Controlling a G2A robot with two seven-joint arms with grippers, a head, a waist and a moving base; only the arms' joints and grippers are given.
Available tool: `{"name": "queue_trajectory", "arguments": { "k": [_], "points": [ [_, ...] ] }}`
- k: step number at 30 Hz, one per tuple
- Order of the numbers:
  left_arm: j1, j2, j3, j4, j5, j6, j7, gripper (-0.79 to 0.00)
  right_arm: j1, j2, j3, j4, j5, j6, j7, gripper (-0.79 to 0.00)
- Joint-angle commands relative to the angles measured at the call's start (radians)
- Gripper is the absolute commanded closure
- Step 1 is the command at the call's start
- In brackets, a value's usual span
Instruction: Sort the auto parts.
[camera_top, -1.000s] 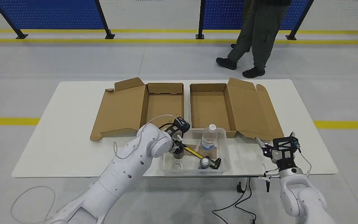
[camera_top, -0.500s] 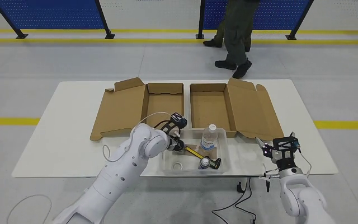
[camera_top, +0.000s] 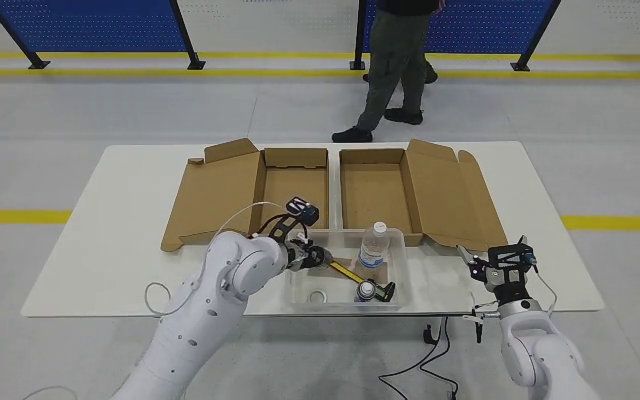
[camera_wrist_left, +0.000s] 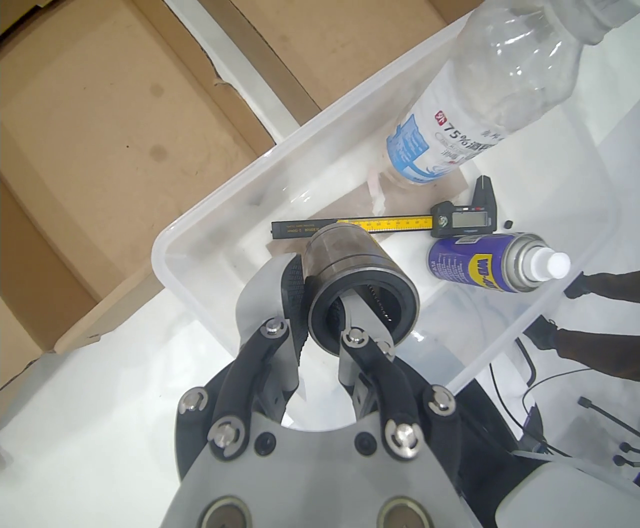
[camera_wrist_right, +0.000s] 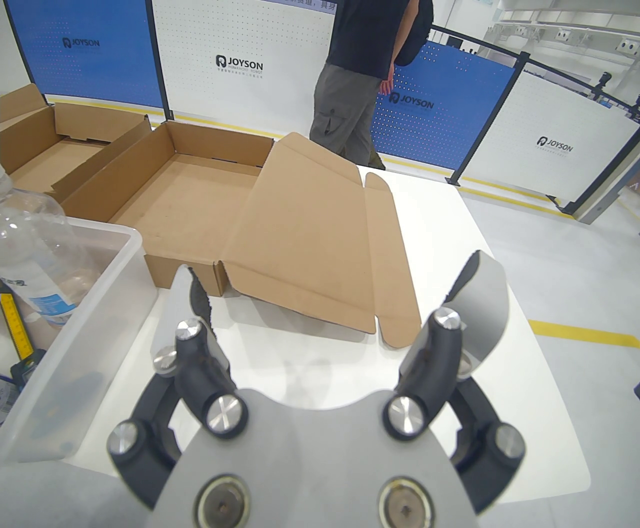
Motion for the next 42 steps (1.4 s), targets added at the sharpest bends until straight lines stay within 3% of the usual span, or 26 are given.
{"name": "queue_trajectory", "arguments": {
  "k": [1, 13, 21, 29, 42],
  "points": [
    [0.016, 0.003, -0.016, -0.023, -0.013, 0.004, 0.012, 0.0, 0.0, 0.0, 0.0, 0.0, 0.0, 0.0, 0.0, -0.785],
    [0.081, 0.022, -0.127, -0.129, -0.063, 0.043, 0.047, 0.0, 0.0, 0.0, 0.0, 0.0, 0.0, 0.0, 0.0, -0.785],
    [0.025, 0.021, -0.142, -0.099, -0.061, 0.079, 0.121, 0.0, 0.0, 0.0, 0.0, 0.0, 0.0, 0.0, 0.0, -0.785],
    [-0.103, 0.008, -0.084, 0.019, 0.031, 0.118, 0.189, 0.0, 0.0, 0.0, 0.0, 0.0, 0.0, 0.0, 0.0, -0.785],
    [-0.286, -0.04, 0.084, 0.361, 0.209, 0.232, 0.254, 0.0, 0.0, 0.0, 0.0, 0.0, 0.0, 0.0, 0.0, -0.785]
  ]
}}
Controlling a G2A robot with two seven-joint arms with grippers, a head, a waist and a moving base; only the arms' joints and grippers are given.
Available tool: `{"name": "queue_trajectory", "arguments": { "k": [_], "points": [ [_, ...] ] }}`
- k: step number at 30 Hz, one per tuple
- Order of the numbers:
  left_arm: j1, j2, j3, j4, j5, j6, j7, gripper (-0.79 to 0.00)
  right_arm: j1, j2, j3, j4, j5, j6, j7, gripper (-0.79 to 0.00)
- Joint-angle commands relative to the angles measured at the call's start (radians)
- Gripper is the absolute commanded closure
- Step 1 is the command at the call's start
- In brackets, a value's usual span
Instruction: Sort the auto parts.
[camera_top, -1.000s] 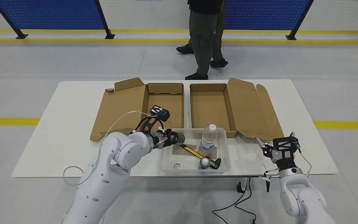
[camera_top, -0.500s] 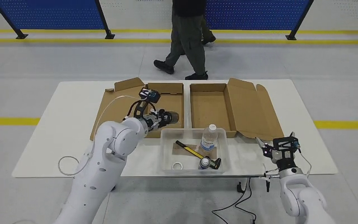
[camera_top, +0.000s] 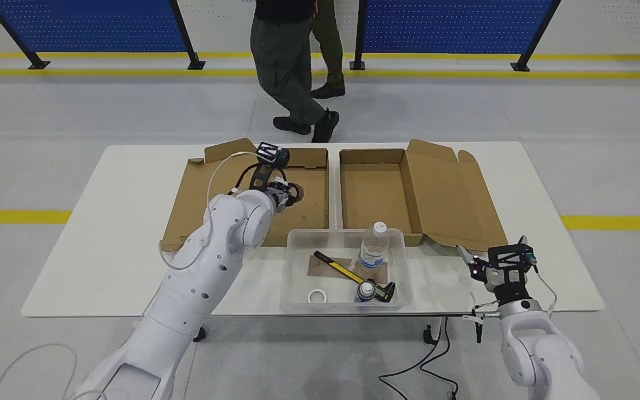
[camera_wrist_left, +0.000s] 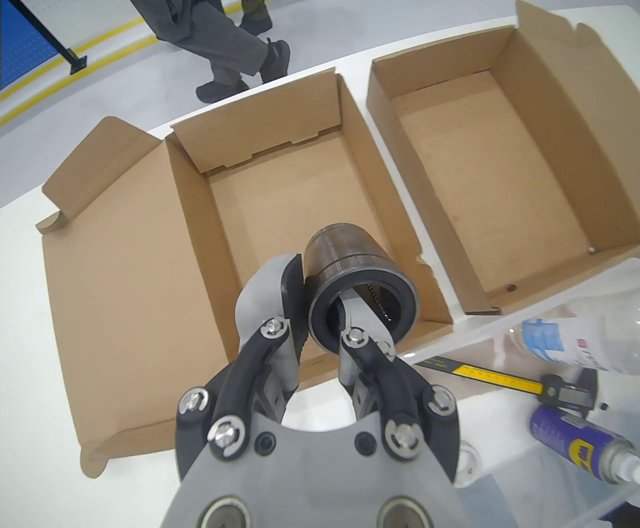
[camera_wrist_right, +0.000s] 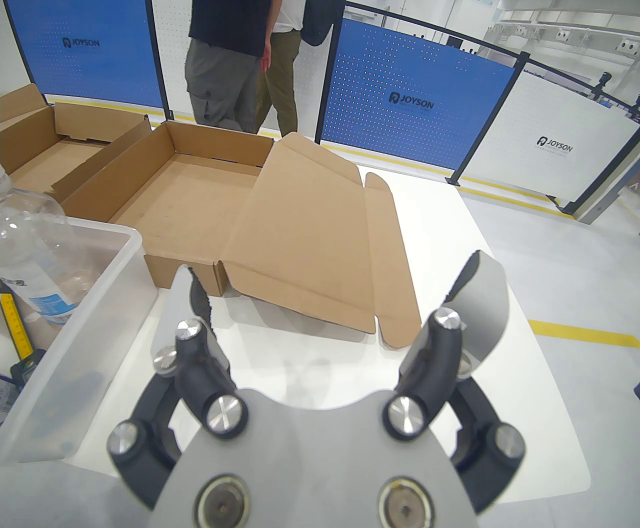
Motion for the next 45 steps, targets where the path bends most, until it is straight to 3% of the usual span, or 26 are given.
{"name": "queue_trajectory", "arguments": {
  "k": [1, 14, 26, 27, 28, 31, 32, 33, 35, 40, 45],
  "points": [
    [-0.022, -0.009, 0.022, 0.058, 0.006, 0.006, 0.008, 0.0, 0.0, 0.0, 0.0, 0.0, 0.0, 0.0, 0.0, -0.785],
    [-0.105, -0.063, 0.104, 0.309, -0.003, 0.051, 0.065, 0.0, 0.0, 0.0, 0.0, 0.0, 0.0, 0.0, 0.0, -0.785],
    [-0.172, -0.116, 0.154, 0.486, -0.021, 0.094, 0.129, 0.0, 0.0, 0.0, 0.0, 0.0, 0.0, 0.0, 0.0, -0.785],
    [-0.174, -0.119, 0.157, 0.491, -0.02, 0.095, 0.131, -0.083, 0.0, 0.0, 0.0, 0.0, 0.0, 0.0, 0.0, -0.785],
    [-0.179, -0.123, 0.161, 0.502, -0.02, 0.094, 0.132, -0.222, 0.0, 0.0, 0.0, 0.0, 0.0, 0.0, 0.0, -0.785],
    [-0.19, -0.133, 0.174, 0.53, -0.006, 0.098, 0.125, -0.459, 0.0, 0.0, 0.0, 0.0, 0.0, 0.0, 0.0, -0.785],
    [-0.193, -0.136, 0.176, 0.538, -0.006, 0.099, 0.127, -0.693, 0.0, 0.0, 0.0, 0.0, 0.0, 0.0, 0.0, -0.785],
    [-0.196, -0.139, 0.177, 0.546, -0.007, 0.098, 0.129, -0.693, 0.0, 0.0, 0.0, 0.0, 0.0, 0.0, 0.0, -0.785],
    [-0.202, -0.145, 0.178, 0.562, -0.008, 0.097, 0.134, -0.785, 0.0, 0.0, 0.0, 0.0, 0.0, 0.0, 0.0, -0.785],
    [-0.211, -0.155, 0.18, 0.57, 0.001, 0.096, 0.166, -0.785, 0.0, 0.0, 0.0, 0.0, 0.0, 0.0, 0.0, -0.785],
    [-0.202, -0.155, 0.164, 0.514, 0.017, 0.103, 0.196, -0.785, 0.0, 0.0, 0.0, 0.0, 0.0, 0.0, 0.0, -0.785]
  ]
}}
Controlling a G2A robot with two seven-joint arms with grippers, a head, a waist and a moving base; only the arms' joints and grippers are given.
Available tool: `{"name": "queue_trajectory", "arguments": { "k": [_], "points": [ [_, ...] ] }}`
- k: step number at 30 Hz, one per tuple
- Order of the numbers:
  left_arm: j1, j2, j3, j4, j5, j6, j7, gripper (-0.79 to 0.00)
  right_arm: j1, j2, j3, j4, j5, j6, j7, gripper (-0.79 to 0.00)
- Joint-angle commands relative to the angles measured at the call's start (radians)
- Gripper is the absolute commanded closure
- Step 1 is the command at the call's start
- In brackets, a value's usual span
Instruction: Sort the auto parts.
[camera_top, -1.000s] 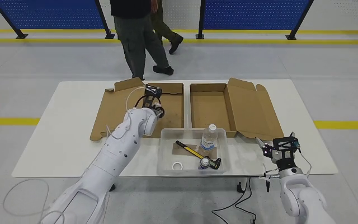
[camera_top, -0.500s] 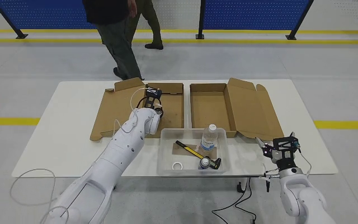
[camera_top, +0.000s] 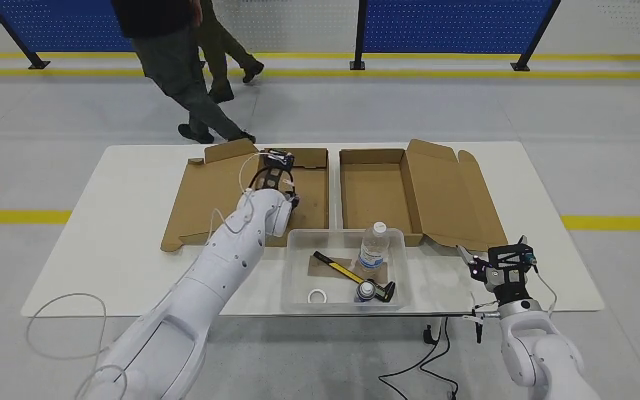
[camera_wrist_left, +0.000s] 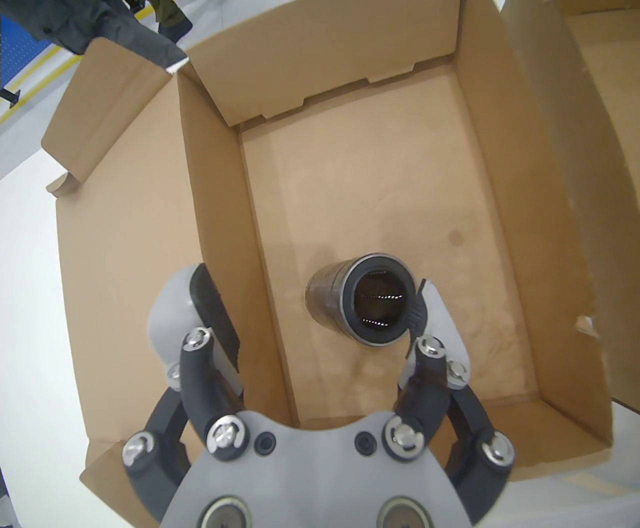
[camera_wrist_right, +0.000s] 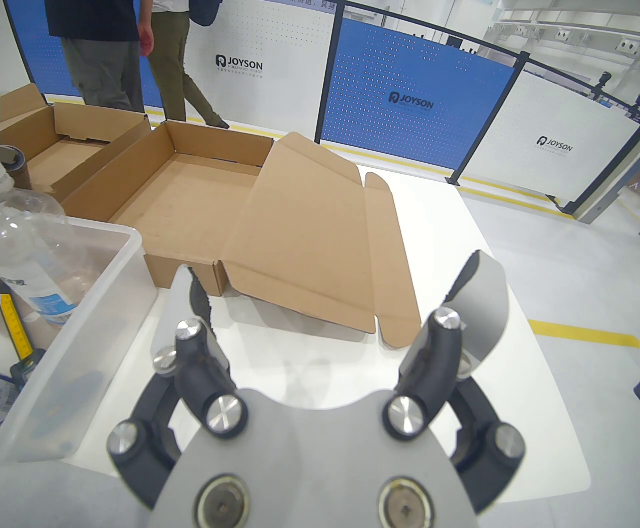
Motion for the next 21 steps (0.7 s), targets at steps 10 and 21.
{"name": "queue_trajectory", "arguments": {
  "k": [10, 21],
  "points": [
    [0.061, 0.03, -0.081, -0.205, 0.063, -0.01, -0.018, -0.785, 0.0, 0.0, 0.0, 0.0, 0.0, 0.0, 0.0, -0.785],
    [0.25, 0.079, -0.23, -0.551, 0.073, -0.113, -0.009, -0.785, 0.0, 0.0, 0.0, 0.0, 0.0, 0.0, 0.0, -0.785]
  ]
}}
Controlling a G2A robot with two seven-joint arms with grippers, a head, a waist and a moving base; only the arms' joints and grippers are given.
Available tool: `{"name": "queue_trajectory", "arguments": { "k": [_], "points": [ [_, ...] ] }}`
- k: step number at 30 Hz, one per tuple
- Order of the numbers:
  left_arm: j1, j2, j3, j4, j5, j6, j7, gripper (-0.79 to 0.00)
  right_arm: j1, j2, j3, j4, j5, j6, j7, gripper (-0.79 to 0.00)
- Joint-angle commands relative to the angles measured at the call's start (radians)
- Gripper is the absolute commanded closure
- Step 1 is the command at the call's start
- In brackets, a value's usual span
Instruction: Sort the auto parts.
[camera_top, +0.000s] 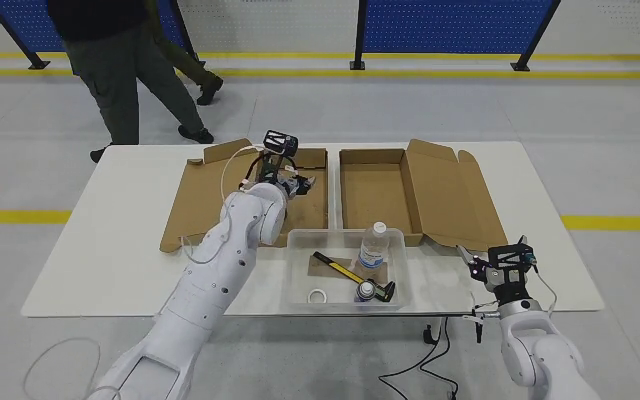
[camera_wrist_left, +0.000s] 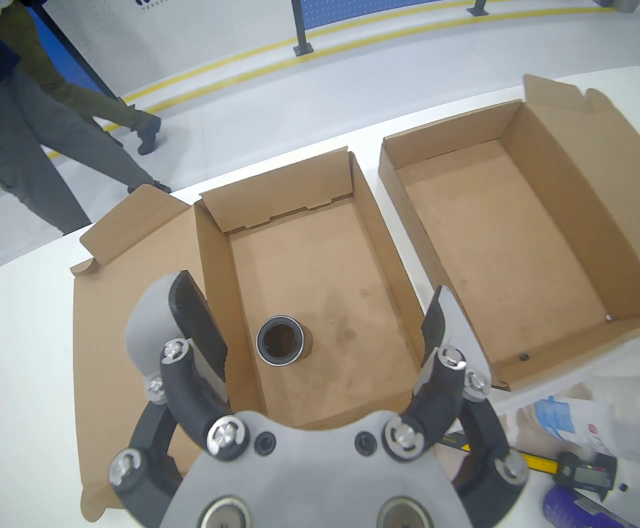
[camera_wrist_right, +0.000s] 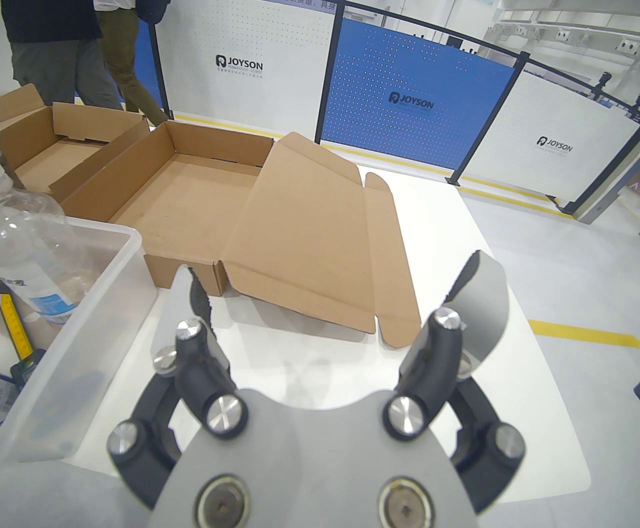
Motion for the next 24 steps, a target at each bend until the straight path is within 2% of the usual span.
{"name": "queue_trajectory", "arguments": {
  "k": [1, 11, 17, 24],
  "points": [
    [0.042, 0.008, -0.025, -0.052, 0.006, -0.029, 0.017, -0.785, 0.0, 0.0, 0.0, 0.0, 0.0, 0.0, 0.0, -0.785],
    [0.271, 0.039, -0.121, -0.26, -0.056, -0.182, 0.157, -0.785, 0.0, 0.0, 0.0, 0.0, 0.0, 0.0, 0.0, -0.785],
    [0.396, 0.043, -0.098, -0.352, -0.093, -0.24, 0.209, -0.785, 0.0, 0.0, 0.0, 0.0, 0.0, 0.0, 0.0, -0.785],
    [0.438, 0.039, -0.033, -0.366, -0.047, -0.25, 0.252, -0.785, 0.0, 0.0, 0.0, 0.0, 0.0, 0.0, 0.0, -0.785]
  ]
}}
